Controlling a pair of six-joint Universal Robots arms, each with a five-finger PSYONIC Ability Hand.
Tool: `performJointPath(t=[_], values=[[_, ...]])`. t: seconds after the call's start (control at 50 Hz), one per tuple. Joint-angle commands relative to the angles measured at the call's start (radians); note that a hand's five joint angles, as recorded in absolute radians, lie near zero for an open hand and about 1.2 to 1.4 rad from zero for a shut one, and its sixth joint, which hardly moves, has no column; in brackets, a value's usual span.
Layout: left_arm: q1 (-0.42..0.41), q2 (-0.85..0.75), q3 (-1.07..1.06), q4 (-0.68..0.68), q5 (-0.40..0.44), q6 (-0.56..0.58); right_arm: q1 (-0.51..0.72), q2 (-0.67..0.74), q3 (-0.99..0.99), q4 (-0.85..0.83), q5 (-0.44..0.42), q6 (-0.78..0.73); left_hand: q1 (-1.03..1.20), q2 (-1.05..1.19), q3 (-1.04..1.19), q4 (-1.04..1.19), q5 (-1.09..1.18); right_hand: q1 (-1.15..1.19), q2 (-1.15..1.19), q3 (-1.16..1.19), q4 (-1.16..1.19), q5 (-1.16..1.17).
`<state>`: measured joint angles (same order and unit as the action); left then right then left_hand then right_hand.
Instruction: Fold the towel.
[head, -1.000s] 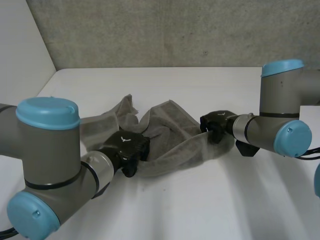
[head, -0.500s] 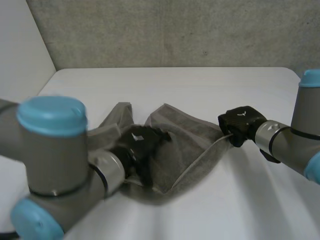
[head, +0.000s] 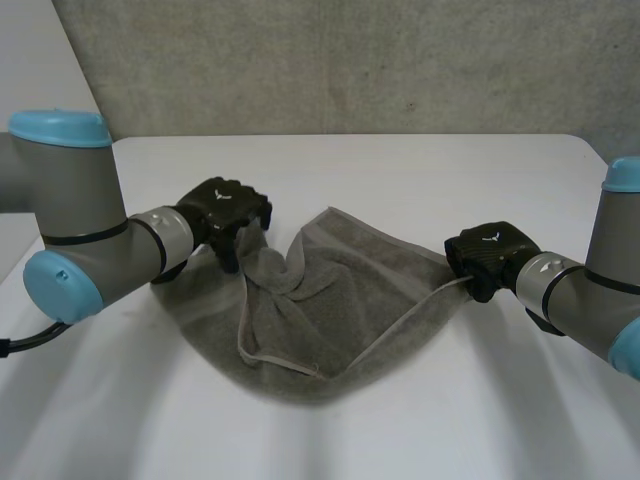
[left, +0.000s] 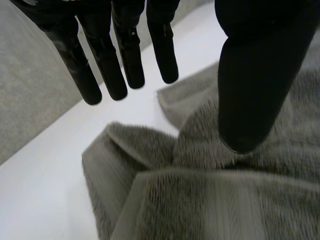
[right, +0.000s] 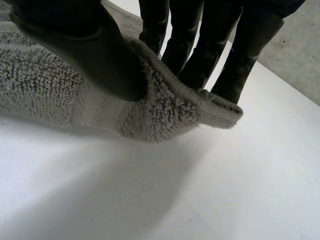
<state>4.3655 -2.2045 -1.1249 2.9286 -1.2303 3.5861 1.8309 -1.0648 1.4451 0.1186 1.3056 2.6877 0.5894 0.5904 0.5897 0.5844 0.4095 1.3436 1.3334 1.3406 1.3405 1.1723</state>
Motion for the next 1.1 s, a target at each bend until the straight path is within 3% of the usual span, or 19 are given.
performJointPath(t=[0.02, 0.14, 0.36, 0.8, 0.86, 0.9, 0.96, 1.0, 1.1], values=[[0.032, -0.001, -0.059, -0.006, -0.003, 0.054, -0.01, 0.002, 0.006, -0.033, 0.001, 0.0, 0.267, 0.266, 0.267, 0.272, 0.272, 0.053, 0.063, 0.056, 0.056, 0.049], [0.075, -0.004, -0.084, -0.002, 0.003, 0.056, -0.015, 0.006, 0.006, -0.037, 0.001, -0.002, 0.226, 0.225, 0.226, 0.231, 0.232, 0.053, 0.063, 0.056, 0.056, 0.049], [0.077, -0.037, -0.084, 0.041, 0.002, 0.056, -0.013, 0.013, 0.012, -0.039, 0.001, -0.002, 0.073, 0.072, 0.073, 0.078, 0.079, 0.053, 0.063, 0.056, 0.056, 0.049], [0.077, -0.109, -0.069, 0.052, 0.002, 0.057, -0.013, 0.029, 0.018, -0.045, 0.001, -0.029, 0.103, 0.102, 0.102, 0.108, 0.108, 0.053, 0.063, 0.056, 0.056, 0.049], [0.077, -0.11, -0.067, 0.053, 0.002, 0.056, -0.013, 0.029, 0.018, -0.045, 0.001, -0.031, 0.176, 0.175, 0.176, 0.181, 0.181, 0.053, 0.063, 0.056, 0.056, 0.049], [0.077, -0.11, -0.07, 0.066, 0.0, 0.056, -0.013, 0.032, 0.018, -0.045, 0.001, -0.031, 0.404, 0.403, 0.404, 0.409, 0.409, 0.053, 0.063, 0.056, 0.056, 0.049], [0.077, -0.109, -0.075, 0.076, -0.001, 0.056, -0.013, 0.032, 0.017, -0.045, 0.001, -0.031, 0.52, 0.519, 0.519, 0.525, 0.525, 0.053, 0.063, 0.056, 0.056, 0.049], [0.078, -0.096, -0.082, 0.092, -0.001, 0.054, -0.013, 0.031, 0.015, -0.043, 0.003, -0.031, 0.805, 0.804, 0.805, 0.81, 0.811, 0.053, 0.063, 0.056, 0.056, 0.049], [0.088, -0.045, -0.09, 0.087, -0.005, 0.039, -0.016, 0.017, 0.0, -0.039, 0.008, -0.029, 0.807, 0.806, 0.807, 0.812, 0.812, 0.053, 0.063, 0.056, 0.056, 0.049]])
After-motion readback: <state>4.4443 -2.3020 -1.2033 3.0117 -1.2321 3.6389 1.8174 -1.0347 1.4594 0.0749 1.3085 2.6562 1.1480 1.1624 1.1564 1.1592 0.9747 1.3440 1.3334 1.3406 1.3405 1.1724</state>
